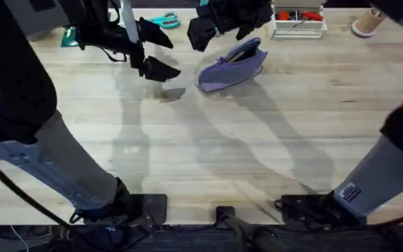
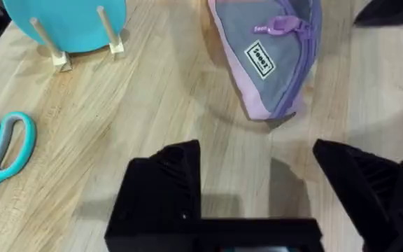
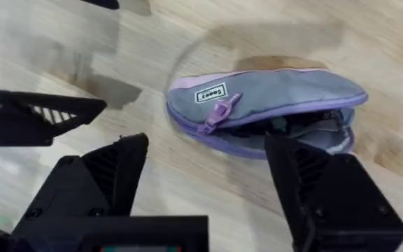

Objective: Unzip the bag, pick up the pens from the table one at a time and place them inside, then zip the bag closed.

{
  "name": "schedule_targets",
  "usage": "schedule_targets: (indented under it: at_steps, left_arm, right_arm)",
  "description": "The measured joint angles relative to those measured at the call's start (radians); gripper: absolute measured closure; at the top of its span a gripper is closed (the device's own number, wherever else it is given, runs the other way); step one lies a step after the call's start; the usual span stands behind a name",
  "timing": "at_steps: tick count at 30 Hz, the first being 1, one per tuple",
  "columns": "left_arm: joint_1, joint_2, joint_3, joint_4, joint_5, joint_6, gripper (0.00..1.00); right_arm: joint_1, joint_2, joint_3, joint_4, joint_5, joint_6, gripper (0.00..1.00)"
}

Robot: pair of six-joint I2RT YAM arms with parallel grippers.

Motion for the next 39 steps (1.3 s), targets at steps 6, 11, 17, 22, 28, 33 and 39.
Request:
schedule_targets:
  at_steps: [6, 11, 17, 22, 28, 33, 39]
  left_arm:
    - [0.0, 0.0, 0.0, 0.0, 0.0, 0.0, 0.005]
    - [0.0, 0.0, 0.0, 0.0, 0.0, 0.0, 0.006]
    - [0.0, 0.0, 0.0, 0.0, 0.0, 0.0, 0.005]
    - [0.0, 0.0, 0.0, 0.0, 0.0, 0.0, 0.005]
    - [0.0, 0.0, 0.0, 0.0, 0.0, 0.0, 0.005]
    - [0.0, 0.0, 0.0, 0.0, 0.0, 0.0, 0.005]
    - [0.0, 0.0, 0.0, 0.0, 0.0, 0.0, 0.005]
  right_arm:
    - [0.0, 0.057, 0.0, -0.001, 0.0, 0.0, 0.005]
    - [0.0, 0.102, 0.0, 0.0, 0.0, 0.004, 0.005]
    - [0.0, 0.149, 0.0, 0.009, 0.0, 0.008, 0.008]
    - [0.0, 0.156, 0.0, 0.008, 0.005, 0.011, 0.053]
    - [0.0, 0.156, 0.0, 0.008, 0.015, 0.011, 0.179]
    - [0.0, 0.156, 0.0, 0.008, 0.024, 0.011, 0.278]
    - [0.0, 0.156, 0.0, 0.008, 0.026, 0.011, 0.338]
